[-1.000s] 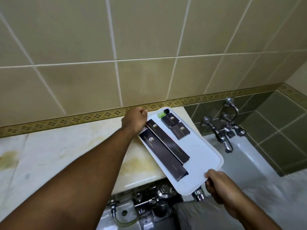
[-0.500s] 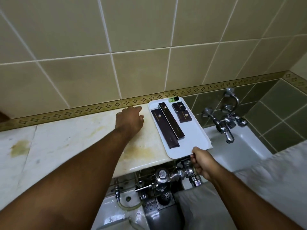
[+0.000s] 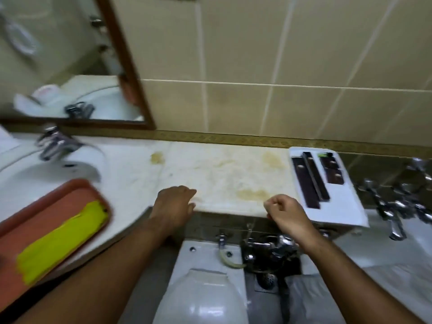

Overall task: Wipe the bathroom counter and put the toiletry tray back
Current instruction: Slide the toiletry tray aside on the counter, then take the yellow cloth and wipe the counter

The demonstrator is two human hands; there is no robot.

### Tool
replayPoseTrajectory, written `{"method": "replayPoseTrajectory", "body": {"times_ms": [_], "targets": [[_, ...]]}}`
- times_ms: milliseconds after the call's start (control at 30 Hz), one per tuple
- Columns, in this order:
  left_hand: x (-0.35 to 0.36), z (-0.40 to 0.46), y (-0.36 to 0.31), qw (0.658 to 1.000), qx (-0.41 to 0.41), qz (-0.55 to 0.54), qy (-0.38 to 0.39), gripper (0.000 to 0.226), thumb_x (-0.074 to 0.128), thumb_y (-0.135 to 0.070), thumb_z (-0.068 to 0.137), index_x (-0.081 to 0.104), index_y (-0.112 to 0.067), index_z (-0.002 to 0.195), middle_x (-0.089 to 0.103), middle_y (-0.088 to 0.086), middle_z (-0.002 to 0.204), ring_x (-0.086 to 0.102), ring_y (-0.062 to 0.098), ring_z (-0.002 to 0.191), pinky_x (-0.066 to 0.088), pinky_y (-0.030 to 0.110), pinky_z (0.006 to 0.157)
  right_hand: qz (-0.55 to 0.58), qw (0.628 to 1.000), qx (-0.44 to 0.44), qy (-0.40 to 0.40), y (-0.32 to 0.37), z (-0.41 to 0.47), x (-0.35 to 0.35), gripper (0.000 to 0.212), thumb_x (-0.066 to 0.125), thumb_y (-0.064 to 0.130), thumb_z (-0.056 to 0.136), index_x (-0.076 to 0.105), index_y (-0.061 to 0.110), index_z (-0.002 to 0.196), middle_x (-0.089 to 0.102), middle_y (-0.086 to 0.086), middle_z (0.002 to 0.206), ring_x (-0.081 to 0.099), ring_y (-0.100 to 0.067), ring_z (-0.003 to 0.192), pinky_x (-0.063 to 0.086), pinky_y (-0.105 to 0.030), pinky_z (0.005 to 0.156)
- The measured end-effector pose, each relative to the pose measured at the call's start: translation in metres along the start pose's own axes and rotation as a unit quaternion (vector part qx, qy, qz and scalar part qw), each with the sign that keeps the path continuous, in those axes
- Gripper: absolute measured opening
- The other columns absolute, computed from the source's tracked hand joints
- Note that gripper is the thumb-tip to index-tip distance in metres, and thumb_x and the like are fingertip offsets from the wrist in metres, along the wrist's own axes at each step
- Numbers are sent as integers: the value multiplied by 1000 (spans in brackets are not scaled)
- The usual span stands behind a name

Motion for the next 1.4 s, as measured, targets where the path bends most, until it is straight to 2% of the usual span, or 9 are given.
{"method": "replayPoseTrajectory", "body": {"times_ms": [167,300,567,733,900,1100,1200,1300,1400], "targets": [[6,-143,181,973,-225,36,36,38,52,-37,89,61,-27,124,65,4,125,61,29,115,50,39,91,-79,947,-245,194,160,-26,166,14,65,34,87,66,26,99,67,12,89,62,-3,80,48,-19,70],[14,-223,272,930,-364,6,45,39,49,-38,92,56,-23,128,60,5,131,58,29,118,47,38,90,-114,894,-299,313,231,-48,302,24,65,29,90,67,17,110,70,0,111,65,-18,101,51,-33,90],[47,-214,322,930,-327,-146,86,69,53,-57,87,36,-18,143,48,11,145,49,34,128,43,44,103,-522,669,-402,345,276,-37,476,78,72,40,78,37,12,142,38,-17,151,40,-36,137,36,-40,111],[58,-202,335,928,-344,-120,81,73,72,-61,69,48,-23,127,59,9,128,57,34,114,46,43,89,-590,626,-385,335,286,-20,502,77,81,52,55,54,24,122,63,-7,119,63,-30,105,46,-31,81],[70,-198,348,904,-348,-209,137,63,80,-53,67,64,-15,114,68,8,118,64,29,105,52,36,86,-570,650,-321,387,281,-16,503,48,83,49,60,66,18,93,72,-3,90,69,-24,82,57,-31,76],[20,-199,355,878,-317,-347,89,34,83,-42,71,70,-16,88,74,2,94,69,18,87,52,30,69,-297,784,-228,495,297,-22,437,33,83,38,71,71,16,92,70,-2,93,65,-20,90,55,-34,76],[-16,-191,351,800,-315,-511,10,24,85,-34,73,69,-23,89,73,-9,84,69,7,78,51,19,60,-93,843,-132,513,276,-18,389,22,74,22,80,67,17,101,67,-5,91,63,-20,85,51,-31,65],[-20,-162,323,696,-302,-651,-23,19,80,-23,81,70,-18,97,77,-1,87,72,13,79,55,25,67,40,882,-35,469,228,-1,341,27,67,12,88,62,10,114,66,-14,102,62,-29,93,51,-38,77],[0,-106,266,684,-286,-671,-6,10,72,-13,88,67,-14,97,74,3,85,69,12,70,54,19,59,93,921,24,377,169,23,289,25,62,5,89,64,8,114,64,-21,107,58,-33,97,44,-51,88]]}}
Point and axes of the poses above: each hand's wrist, its own z-axis towards the middle knuckle, its own x-axis out of the palm, y = z × x, the point moved 8 cm from there along z, towards the middle knuckle
